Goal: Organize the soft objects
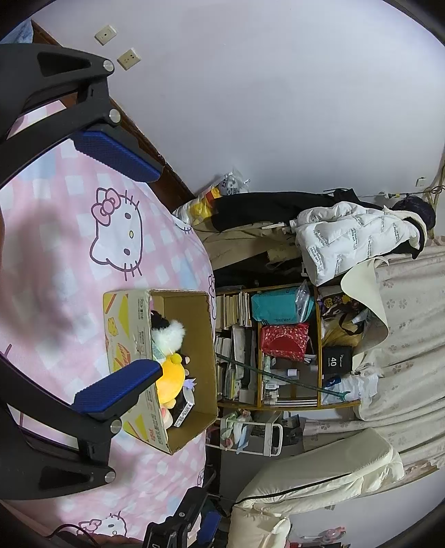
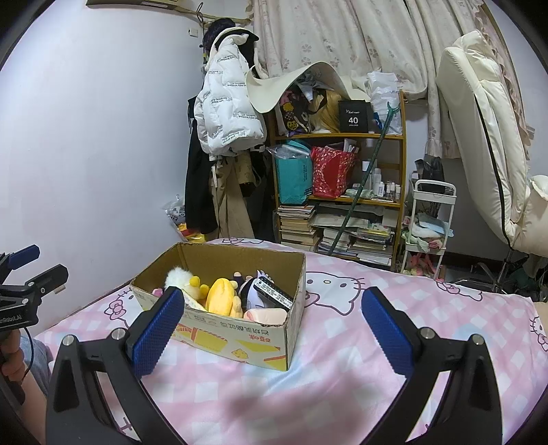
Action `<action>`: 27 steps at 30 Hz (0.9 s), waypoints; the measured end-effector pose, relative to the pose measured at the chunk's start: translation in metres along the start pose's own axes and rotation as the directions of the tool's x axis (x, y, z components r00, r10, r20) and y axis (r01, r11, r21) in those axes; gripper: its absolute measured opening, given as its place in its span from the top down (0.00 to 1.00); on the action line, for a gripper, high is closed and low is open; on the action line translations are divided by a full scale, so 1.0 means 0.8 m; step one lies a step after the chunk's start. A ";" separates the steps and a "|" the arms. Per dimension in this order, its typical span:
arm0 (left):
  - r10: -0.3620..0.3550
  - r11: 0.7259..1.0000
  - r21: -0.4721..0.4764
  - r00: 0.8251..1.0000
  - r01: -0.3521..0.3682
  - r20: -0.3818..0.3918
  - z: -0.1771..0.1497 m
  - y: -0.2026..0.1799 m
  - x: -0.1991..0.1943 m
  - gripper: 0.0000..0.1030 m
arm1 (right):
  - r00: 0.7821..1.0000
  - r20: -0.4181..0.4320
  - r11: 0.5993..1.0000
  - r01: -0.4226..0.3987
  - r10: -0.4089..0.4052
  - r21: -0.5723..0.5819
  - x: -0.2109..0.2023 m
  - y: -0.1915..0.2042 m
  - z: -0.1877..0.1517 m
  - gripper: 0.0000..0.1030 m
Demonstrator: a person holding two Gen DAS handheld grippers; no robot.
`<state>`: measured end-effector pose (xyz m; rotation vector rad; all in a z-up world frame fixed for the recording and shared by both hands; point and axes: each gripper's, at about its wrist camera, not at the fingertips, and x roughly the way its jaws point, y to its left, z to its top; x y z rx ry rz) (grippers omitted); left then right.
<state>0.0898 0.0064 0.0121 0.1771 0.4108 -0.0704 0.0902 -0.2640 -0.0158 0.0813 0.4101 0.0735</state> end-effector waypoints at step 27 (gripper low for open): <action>0.003 1.000 -0.024 1.000 -0.004 -0.005 -0.004 -0.003 0.002 0.01 | 1.000 -0.005 1.000 0.003 -0.003 -0.002 0.001 0.000 -0.001 0.00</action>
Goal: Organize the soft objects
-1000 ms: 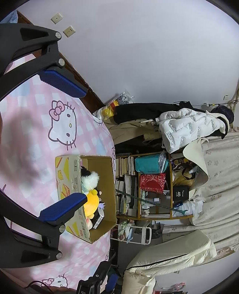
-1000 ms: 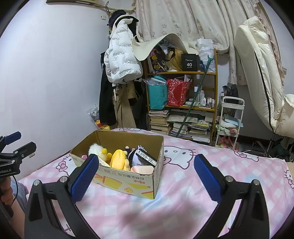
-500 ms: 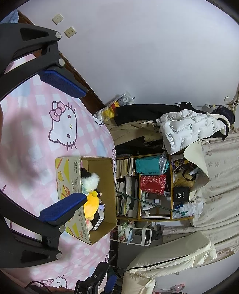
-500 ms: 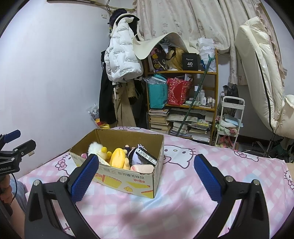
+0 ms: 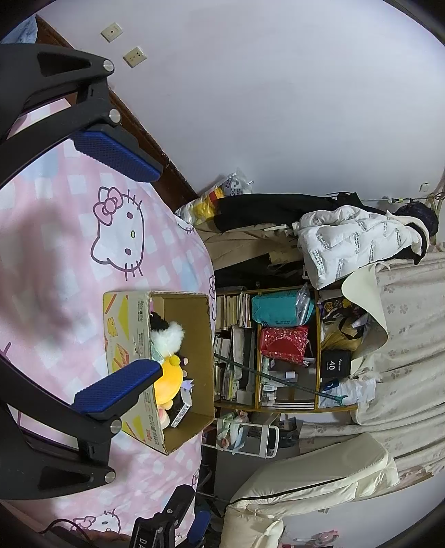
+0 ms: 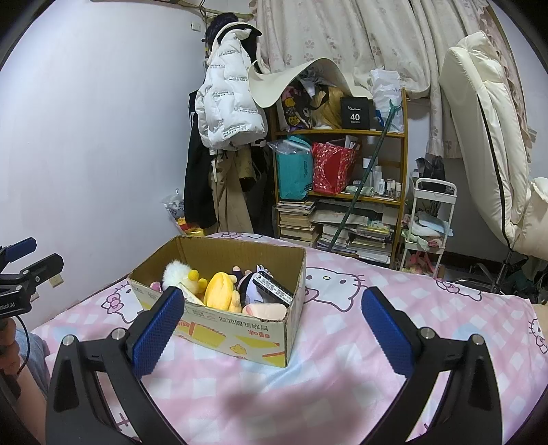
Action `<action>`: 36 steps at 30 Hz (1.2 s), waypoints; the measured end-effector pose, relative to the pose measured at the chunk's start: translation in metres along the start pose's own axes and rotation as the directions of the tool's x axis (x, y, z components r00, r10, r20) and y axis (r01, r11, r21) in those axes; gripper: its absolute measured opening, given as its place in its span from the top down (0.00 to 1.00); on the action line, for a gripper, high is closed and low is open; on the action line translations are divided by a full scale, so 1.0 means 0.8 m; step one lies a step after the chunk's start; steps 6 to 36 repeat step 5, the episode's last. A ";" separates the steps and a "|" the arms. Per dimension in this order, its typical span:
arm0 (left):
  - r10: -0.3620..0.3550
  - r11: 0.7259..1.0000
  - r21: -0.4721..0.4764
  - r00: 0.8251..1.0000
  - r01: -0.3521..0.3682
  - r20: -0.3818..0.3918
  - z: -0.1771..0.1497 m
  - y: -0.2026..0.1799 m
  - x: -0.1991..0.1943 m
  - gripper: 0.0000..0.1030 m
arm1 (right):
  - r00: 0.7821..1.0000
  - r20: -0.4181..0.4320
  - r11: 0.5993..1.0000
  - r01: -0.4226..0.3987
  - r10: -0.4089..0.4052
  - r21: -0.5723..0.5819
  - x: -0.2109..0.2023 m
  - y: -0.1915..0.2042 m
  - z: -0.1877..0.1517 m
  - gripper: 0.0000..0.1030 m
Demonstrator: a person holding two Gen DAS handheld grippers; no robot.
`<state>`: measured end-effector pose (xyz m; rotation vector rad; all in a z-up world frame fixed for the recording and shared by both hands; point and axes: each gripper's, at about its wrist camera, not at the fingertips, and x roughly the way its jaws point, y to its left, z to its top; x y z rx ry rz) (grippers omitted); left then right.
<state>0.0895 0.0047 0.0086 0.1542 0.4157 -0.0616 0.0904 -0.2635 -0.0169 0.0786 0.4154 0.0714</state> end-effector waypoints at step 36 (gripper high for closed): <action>0.011 1.000 -0.002 1.000 -0.011 -0.003 0.001 -0.002 0.000 0.01 | 1.000 0.001 1.000 0.001 -0.001 -0.001 0.001 0.002 0.002 0.00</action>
